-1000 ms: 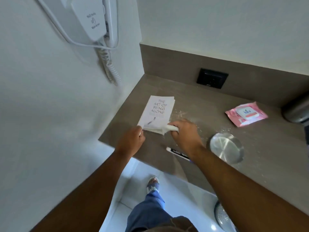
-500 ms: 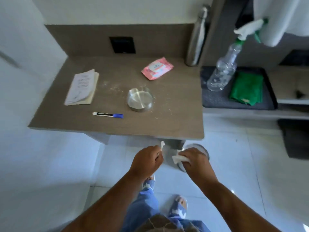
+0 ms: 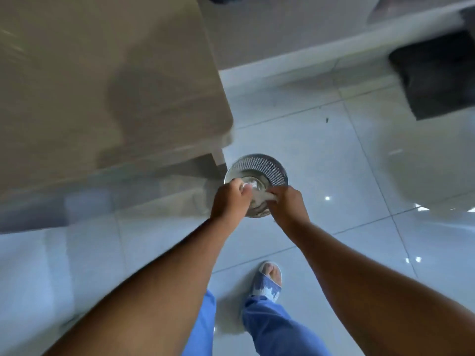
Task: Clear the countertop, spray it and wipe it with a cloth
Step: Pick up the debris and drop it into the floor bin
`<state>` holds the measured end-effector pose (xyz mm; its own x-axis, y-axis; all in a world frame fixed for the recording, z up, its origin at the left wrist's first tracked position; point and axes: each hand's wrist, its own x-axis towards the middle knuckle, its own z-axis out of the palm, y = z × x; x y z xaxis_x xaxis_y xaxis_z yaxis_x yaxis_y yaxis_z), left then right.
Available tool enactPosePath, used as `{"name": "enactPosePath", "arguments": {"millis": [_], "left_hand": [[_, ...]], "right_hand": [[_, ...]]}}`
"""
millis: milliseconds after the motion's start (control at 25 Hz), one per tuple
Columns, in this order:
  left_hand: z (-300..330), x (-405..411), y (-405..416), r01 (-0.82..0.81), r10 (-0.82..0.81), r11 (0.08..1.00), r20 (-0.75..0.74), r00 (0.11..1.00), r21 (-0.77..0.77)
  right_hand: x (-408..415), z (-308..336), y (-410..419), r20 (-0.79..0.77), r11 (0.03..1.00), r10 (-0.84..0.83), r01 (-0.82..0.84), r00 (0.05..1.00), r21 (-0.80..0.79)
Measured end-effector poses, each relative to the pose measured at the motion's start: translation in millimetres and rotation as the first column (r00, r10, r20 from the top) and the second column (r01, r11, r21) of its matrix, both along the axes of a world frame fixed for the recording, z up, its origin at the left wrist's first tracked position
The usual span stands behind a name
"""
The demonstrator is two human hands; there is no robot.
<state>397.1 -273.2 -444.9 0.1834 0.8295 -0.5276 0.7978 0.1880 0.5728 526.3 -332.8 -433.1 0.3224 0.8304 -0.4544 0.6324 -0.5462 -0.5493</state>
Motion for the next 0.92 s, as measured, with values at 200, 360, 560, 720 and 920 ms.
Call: {"name": "enactPosePath", "arguments": {"millis": [200,360,560,720,920], "left_hand": [[-97.1,38.1,35.1,-0.121,0.129,0.965,0.019,0.991,-0.233],[-95.0,41.9,46.7,-0.109,0.108,0.978,-0.015,0.994,-0.177],[-13.9,30.5,32.3,0.037,-0.041,0.995,-0.044,0.998,-0.092],[100.1,-3.8,5.5,0.134,-0.141,0.988,-0.1,0.985,-0.079],[239.0,-64.8,-38.5,0.244,-0.237,0.97,-0.199,0.951,0.009]], "right_hand": [[21.2,-94.1,25.3,-0.043,0.999,0.003,-0.005,0.999,-0.048],[27.7,-100.9,20.9,-0.063,0.986,-0.028,0.018,0.998,-0.166],[22.4,-18.2,8.8,-0.024,0.984,-0.023,0.018,0.999,-0.175],[-10.4,98.4,-9.5,-0.042,0.982,0.077,-0.083,0.996,-0.17],[-70.6,246.6,-36.1,0.029,0.942,0.335,-0.334,0.942,-0.031]]}}
